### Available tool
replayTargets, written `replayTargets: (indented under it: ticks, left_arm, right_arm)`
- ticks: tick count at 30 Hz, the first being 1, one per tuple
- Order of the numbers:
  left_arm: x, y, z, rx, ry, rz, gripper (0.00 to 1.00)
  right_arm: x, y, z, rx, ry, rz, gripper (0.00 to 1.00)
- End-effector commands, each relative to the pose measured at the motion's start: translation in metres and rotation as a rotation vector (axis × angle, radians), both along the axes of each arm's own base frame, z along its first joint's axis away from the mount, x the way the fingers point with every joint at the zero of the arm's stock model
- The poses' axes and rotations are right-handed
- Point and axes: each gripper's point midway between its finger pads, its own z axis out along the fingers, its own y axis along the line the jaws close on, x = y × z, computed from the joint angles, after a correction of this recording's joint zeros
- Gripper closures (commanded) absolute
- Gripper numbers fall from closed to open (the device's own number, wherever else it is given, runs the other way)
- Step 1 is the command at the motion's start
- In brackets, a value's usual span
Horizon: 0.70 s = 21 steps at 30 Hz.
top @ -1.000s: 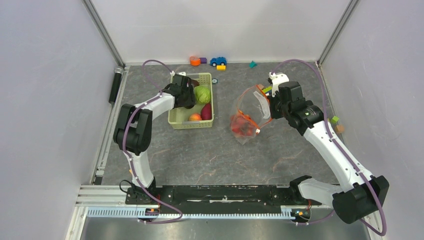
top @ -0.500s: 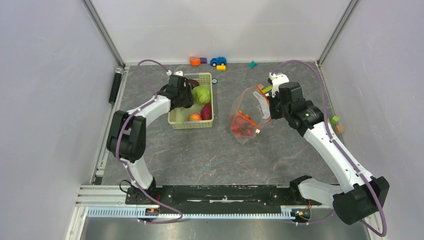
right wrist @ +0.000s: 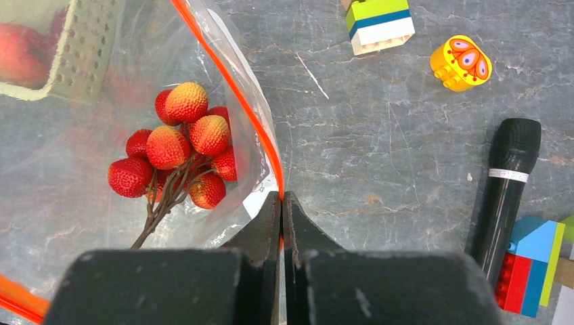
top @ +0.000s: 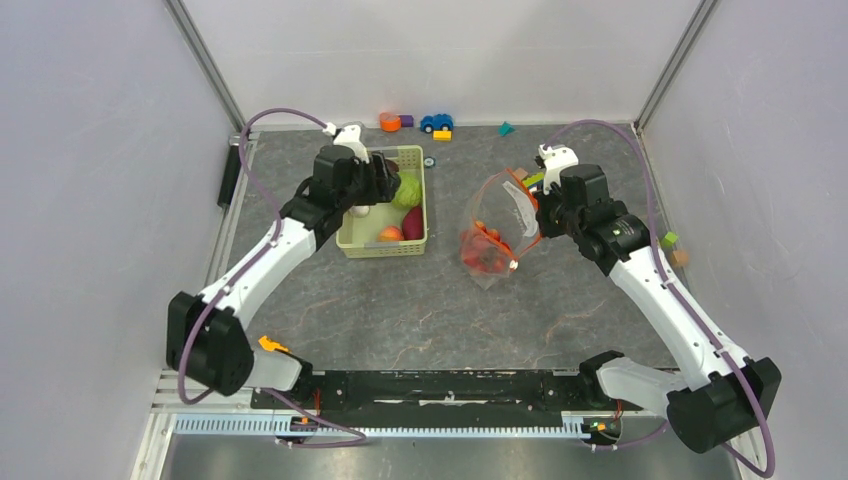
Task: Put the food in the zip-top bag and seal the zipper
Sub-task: Place the fake fruit in the zipper food storage bag.
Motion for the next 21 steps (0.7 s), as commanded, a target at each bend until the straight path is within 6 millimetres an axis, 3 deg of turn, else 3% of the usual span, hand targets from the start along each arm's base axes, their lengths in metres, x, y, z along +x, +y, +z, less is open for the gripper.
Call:
replayTargets:
  ticks: [1, 7, 12, 16, 21]
  left_arm:
    - [-0.032, -0.061, 0.074, -0.074, -0.218, -0.281, 0.84]
    - [-0.084, -0.132, 0.138, -0.171, -0.371, -0.540, 0.86]
    - [-0.123, -0.169, 0.171, -0.251, -0.460, -0.724, 0.86]
    - [-0.133, -0.188, 0.167, -0.225, -0.478, -0.789, 0.82]
    - [-0.130, -0.203, 0.132, -0.128, -0.373, -0.826, 0.79]
  right_arm:
    - [0.002, 0.004, 0.009, 0.021, -0.041, 0.024, 1.00]
    - [0.000, 0.007, 0.010, 0.035, -0.043, 0.043, 1.00]
    - [-0.002, 0.010, 0.015, 0.047, -0.054, 0.059, 1.00]
    - [-0.003, 0.012, 0.018, 0.057, -0.056, 0.071, 1.00]
    - [-0.005, 0.012, 0.019, 0.057, -0.054, 0.074, 1.00]
